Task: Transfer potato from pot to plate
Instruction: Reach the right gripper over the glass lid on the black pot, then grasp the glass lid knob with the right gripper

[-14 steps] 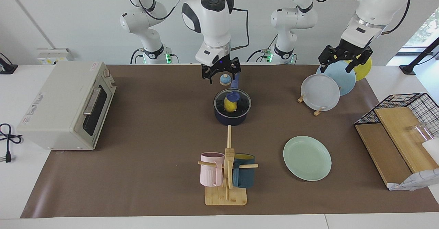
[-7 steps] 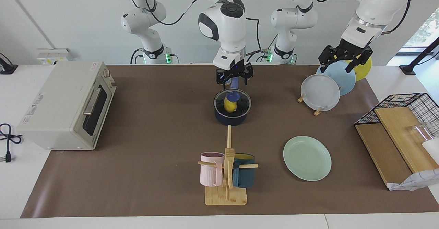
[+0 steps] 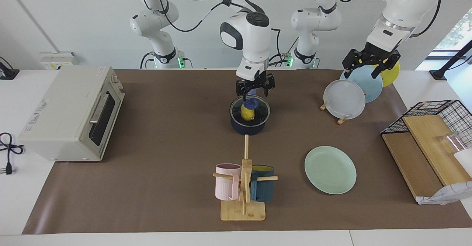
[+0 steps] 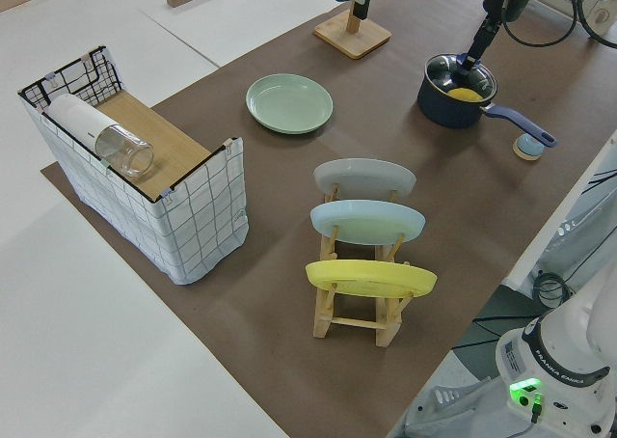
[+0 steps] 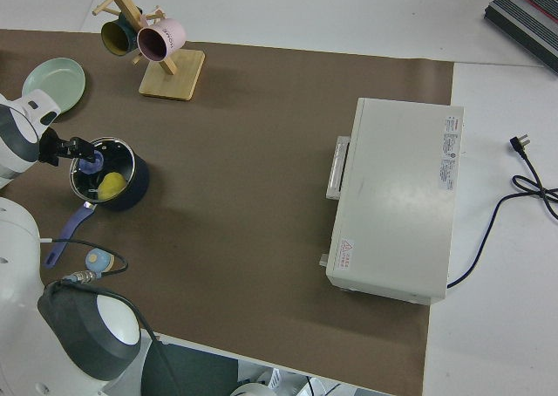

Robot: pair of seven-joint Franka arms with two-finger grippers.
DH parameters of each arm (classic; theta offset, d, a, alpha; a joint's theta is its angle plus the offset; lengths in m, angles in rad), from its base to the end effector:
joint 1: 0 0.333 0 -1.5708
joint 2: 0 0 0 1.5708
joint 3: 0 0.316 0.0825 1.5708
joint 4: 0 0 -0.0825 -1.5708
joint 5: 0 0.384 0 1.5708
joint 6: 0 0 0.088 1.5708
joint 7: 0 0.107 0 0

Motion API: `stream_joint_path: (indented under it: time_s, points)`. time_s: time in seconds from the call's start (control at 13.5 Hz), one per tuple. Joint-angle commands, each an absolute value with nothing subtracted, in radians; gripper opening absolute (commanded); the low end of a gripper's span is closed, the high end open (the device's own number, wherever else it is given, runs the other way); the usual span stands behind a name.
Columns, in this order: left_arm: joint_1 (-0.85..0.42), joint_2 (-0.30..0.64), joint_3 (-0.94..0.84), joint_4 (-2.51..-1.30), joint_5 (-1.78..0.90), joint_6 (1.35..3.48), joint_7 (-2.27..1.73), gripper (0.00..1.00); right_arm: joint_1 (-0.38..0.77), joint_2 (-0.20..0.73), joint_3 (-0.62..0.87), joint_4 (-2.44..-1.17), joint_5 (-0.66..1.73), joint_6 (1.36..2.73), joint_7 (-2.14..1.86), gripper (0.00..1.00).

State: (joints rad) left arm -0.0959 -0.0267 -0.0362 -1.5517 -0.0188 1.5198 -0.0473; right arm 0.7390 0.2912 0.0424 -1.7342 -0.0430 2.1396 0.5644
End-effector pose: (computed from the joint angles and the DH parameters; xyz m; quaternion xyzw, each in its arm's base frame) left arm 0.5363 -0.0737 0.6436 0.9990 -0.0428 -0.0034 0.0086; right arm 0.4647 0.4553 0.4214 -0.9914 -0.1173 -0.0527 0.0257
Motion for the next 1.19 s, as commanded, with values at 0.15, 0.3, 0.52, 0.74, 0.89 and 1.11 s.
stream_joint_path:
  time_s: [0.15,0.3,0.52,0.74,0.89,1.11]
  points:
    - [-0.097,-0.043,-0.037,-1.578,-0.023,1.539,-0.051,1.0,0.726,0.258,0.043,-1.812,-0.057,2.189,0.506,1.0]
    - [-0.097,-0.043,-0.035,-1.578,-0.023,1.539,-0.054,1.0,0.724,0.255,0.043,-1.819,-0.057,2.189,0.505,0.93]
    - [-0.1,-0.043,-0.035,-1.578,-0.023,1.539,-0.058,1.0,0.724,0.255,0.043,-1.818,-0.057,2.187,0.489,0.79]
    - [-0.1,-0.043,-0.035,-1.578,-0.023,1.539,-0.058,1.0,0.724,0.256,0.041,-1.807,-0.06,2.175,0.486,0.87]
    - [-0.1,-0.043,-0.035,-1.578,-0.021,1.539,-0.058,1.0,0.723,0.256,0.041,-1.805,-0.092,2.181,0.483,0.87]
    - [-0.101,-0.044,-0.035,-1.582,-0.021,1.539,-0.06,1.0,0.719,0.256,0.041,-1.807,-0.095,2.181,0.456,0.9]
